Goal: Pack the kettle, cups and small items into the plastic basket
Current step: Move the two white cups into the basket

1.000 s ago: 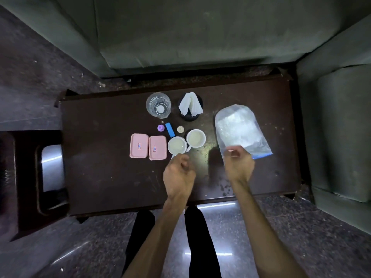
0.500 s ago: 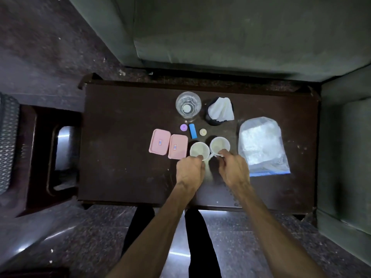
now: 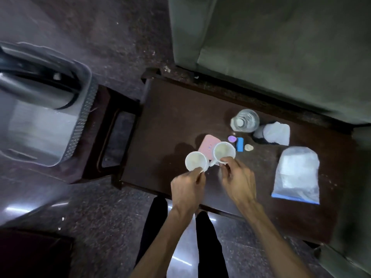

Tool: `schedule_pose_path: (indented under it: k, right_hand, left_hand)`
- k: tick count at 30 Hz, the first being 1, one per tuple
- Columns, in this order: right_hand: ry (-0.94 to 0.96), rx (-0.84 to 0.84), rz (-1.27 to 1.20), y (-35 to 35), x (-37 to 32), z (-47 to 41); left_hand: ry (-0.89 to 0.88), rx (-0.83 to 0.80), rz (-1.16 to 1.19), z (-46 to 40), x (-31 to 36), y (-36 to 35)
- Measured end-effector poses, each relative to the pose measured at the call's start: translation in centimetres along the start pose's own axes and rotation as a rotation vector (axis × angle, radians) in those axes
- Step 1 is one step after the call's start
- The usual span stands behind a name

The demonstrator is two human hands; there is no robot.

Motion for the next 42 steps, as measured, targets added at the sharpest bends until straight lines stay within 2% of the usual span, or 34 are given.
schedule_pose_path:
  k: [5,11,17,21,27,35,42]
  right_hand:
    - [0.194,0.006,-0.023,-1.7,-11.6,-3.6]
    - [0.487,-0.009,-0.022,-5.6,-28.0,-6.5]
    - [0.675,-0.063,-0.036,-10.0,-39.4,-7.3]
    - [0.74,-0.12,0.052,-14.1,-43.8,-7.3]
    - [0.776,-0.163,0.312,-19.2,-45.4,-8.4]
    - [0.72,-0.16,0.435,-19.5,-44.9,-8.8]
    - [0.69,-0.172,0.378,-18.4,-43.8,-8.1]
  left_hand:
    - [0.105,0.221,0.023,-3.1,-6.3,8.3]
    - [0.236,0.587,0.1,-5.7,-16.1,19.7]
    - [0.351,0.735,0.074,-5.3,-24.4,26.2]
    - [0.42,0.704,0.058,-5.2,-29.8,27.3]
    - [0.45,0.493,-0.022,-6.1,-34.3,25.6]
    - [0.503,0.298,-0.038,-6.9,-34.7,23.5]
    - [0.489,0.292,-0.009,-7.0,-33.8,23.1]
Point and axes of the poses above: each hand's wrist, its own z-axis away from the middle knuckle, its own y-axis out of the back of the hand, x = y × z, the point moved 6 cm from there along -z, towards the middle knuckle, and after that the axes turned 2 degrees about -x, right-handed, at the moved point
